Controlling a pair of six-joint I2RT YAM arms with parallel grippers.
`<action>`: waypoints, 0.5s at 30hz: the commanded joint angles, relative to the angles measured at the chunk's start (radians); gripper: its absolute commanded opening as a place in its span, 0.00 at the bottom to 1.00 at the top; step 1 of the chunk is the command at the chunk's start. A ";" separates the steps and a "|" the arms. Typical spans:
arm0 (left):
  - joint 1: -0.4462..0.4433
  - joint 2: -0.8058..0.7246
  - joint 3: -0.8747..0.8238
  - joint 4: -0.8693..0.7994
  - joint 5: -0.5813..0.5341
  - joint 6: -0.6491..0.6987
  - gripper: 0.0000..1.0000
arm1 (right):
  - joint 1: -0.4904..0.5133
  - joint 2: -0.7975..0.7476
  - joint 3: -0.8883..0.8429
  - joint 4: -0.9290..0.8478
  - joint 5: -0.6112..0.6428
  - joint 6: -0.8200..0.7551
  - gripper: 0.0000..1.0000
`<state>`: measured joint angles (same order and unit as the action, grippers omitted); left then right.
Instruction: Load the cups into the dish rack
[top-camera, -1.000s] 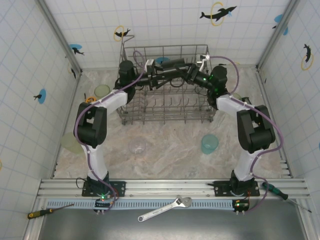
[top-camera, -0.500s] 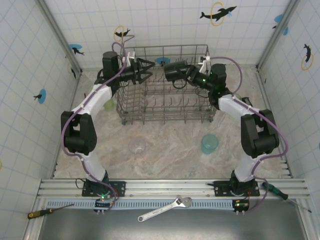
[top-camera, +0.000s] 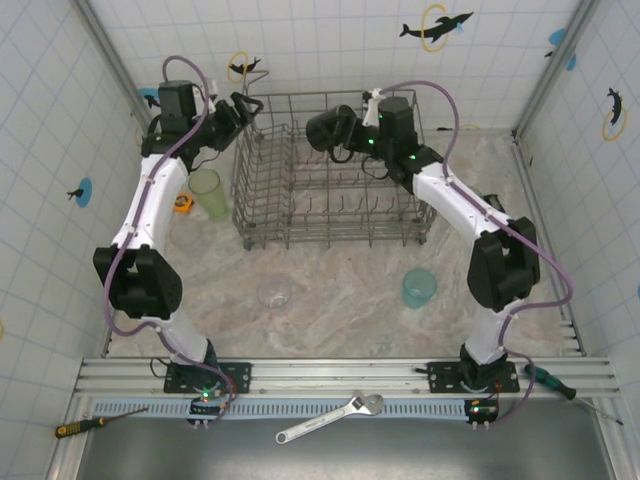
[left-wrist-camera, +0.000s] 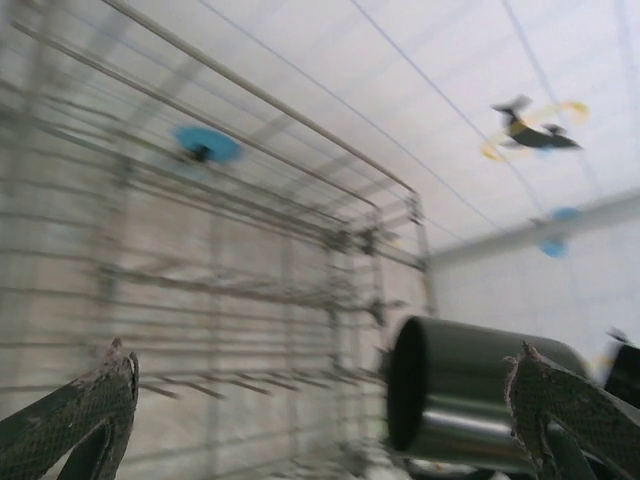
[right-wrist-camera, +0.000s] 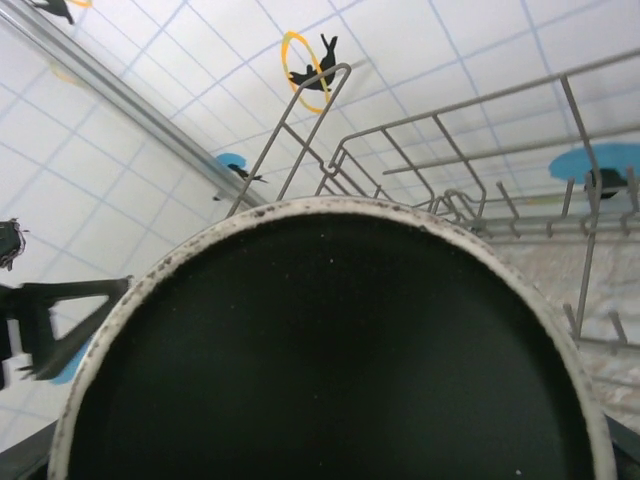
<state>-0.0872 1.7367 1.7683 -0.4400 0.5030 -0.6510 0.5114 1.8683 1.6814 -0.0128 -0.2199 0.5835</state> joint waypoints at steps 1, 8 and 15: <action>0.009 -0.043 0.074 -0.155 -0.268 0.161 0.97 | 0.037 0.069 0.170 -0.143 0.163 -0.114 0.00; 0.063 -0.050 -0.004 -0.114 -0.373 0.229 0.98 | 0.100 0.234 0.433 -0.302 0.338 -0.206 0.00; 0.070 -0.136 -0.209 0.005 -0.430 0.286 0.98 | 0.133 0.311 0.512 -0.317 0.506 -0.274 0.00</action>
<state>-0.0158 1.6646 1.6257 -0.4908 0.1139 -0.4145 0.6415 2.1811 2.1147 -0.3817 0.1810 0.3519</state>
